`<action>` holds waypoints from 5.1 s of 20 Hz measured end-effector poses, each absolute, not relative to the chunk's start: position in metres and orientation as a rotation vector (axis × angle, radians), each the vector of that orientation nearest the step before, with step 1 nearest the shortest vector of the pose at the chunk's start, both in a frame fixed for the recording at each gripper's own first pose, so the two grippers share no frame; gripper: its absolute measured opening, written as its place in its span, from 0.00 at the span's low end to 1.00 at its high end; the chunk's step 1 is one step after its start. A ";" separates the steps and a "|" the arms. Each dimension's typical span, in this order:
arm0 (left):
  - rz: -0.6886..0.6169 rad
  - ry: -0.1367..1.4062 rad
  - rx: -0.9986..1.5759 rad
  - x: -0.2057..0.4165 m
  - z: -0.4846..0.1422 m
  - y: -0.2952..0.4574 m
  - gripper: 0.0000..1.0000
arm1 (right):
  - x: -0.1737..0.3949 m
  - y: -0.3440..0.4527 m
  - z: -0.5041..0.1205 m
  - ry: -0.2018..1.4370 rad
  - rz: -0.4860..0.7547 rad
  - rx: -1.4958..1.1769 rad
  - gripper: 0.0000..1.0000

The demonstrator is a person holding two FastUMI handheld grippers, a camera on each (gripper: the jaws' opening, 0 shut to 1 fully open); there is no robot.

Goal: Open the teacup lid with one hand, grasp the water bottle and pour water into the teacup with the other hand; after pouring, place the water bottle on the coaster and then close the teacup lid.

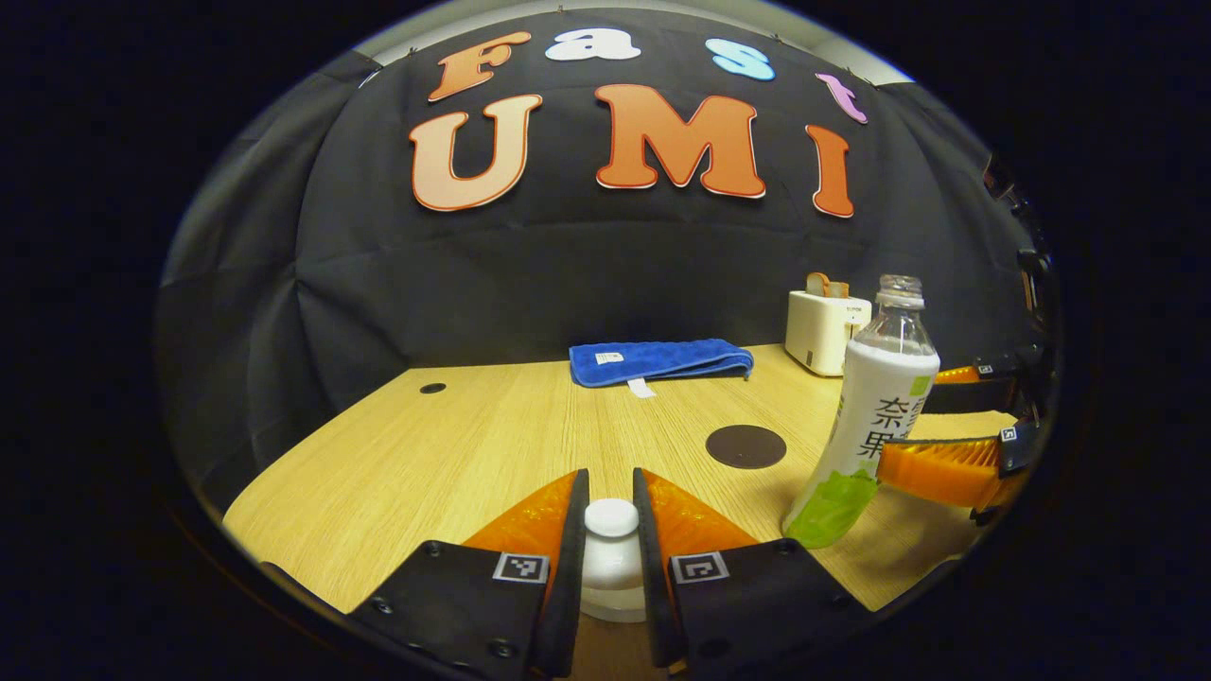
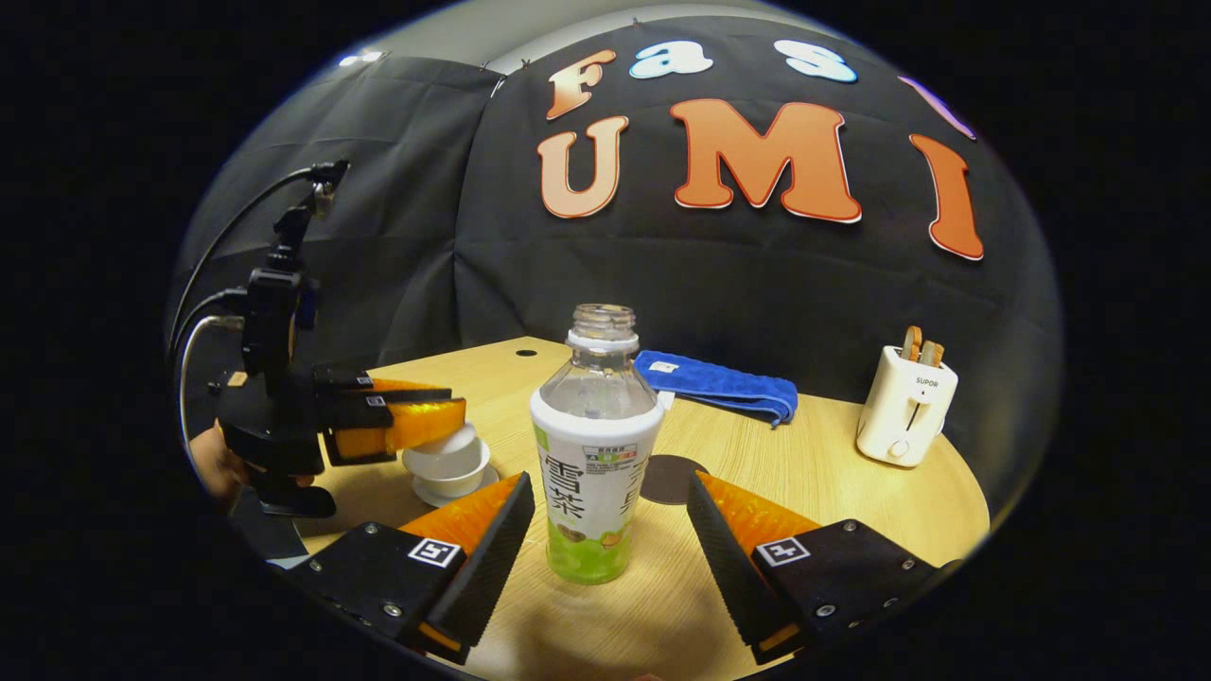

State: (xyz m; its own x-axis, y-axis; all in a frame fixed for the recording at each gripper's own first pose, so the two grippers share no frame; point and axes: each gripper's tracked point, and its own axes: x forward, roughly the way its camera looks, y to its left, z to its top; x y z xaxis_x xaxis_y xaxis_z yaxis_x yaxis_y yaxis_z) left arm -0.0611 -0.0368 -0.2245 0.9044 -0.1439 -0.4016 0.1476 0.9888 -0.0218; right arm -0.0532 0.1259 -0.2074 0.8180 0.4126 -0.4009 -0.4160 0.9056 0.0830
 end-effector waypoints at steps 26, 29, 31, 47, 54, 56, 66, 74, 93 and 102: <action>0.010 0.361 0.009 -0.064 -0.219 0.045 0.33 | -0.026 0.119 -0.215 0.408 0.328 -0.339 0.65; 0.032 0.351 0.014 -0.067 -0.217 0.056 0.33 | -0.021 0.118 -0.212 0.387 0.324 -0.421 0.68; 0.040 0.346 0.007 -0.069 -0.214 0.060 0.30 | -0.019 0.120 -0.217 0.390 0.327 -0.483 0.64; 0.091 0.336 -0.002 -0.079 -0.215 0.098 0.29 | -0.004 0.130 -0.207 0.246 0.383 -1.017 0.64; 0.116 0.357 -0.025 -0.086 -0.225 0.113 0.33 | 0.014 0.146 -0.201 0.150 0.387 -1.196 0.64; 0.118 0.358 -0.015 -0.087 -0.226 0.117 0.33 | 0.017 0.146 -0.197 0.127 0.379 -1.246 0.60; 0.128 0.364 -0.019 -0.094 -0.227 0.129 0.33 | 0.026 0.160 -0.181 0.009 0.387 -1.409 0.64; 0.127 0.370 -0.017 -0.096 -0.230 0.132 0.33 | 0.025 0.165 -0.168 -0.092 0.372 -1.528 0.64; 0.112 0.391 -0.044 -0.101 -0.239 0.131 0.33 | 0.033 0.181 -0.155 -0.253 0.331 -1.703 0.63; 0.110 0.391 -0.046 -0.107 -0.240 0.133 0.30 | 0.034 0.185 -0.148 -0.319 0.298 -1.757 0.63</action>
State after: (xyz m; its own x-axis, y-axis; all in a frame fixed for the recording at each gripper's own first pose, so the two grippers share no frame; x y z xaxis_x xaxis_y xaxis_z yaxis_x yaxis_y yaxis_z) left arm -0.1074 0.1332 -0.2400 0.9188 0.0984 -0.3823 -0.1159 0.9930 -0.0231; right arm 0.0341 0.1848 -0.1476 0.9281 0.3715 -0.0263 0.0520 -0.1992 -0.9786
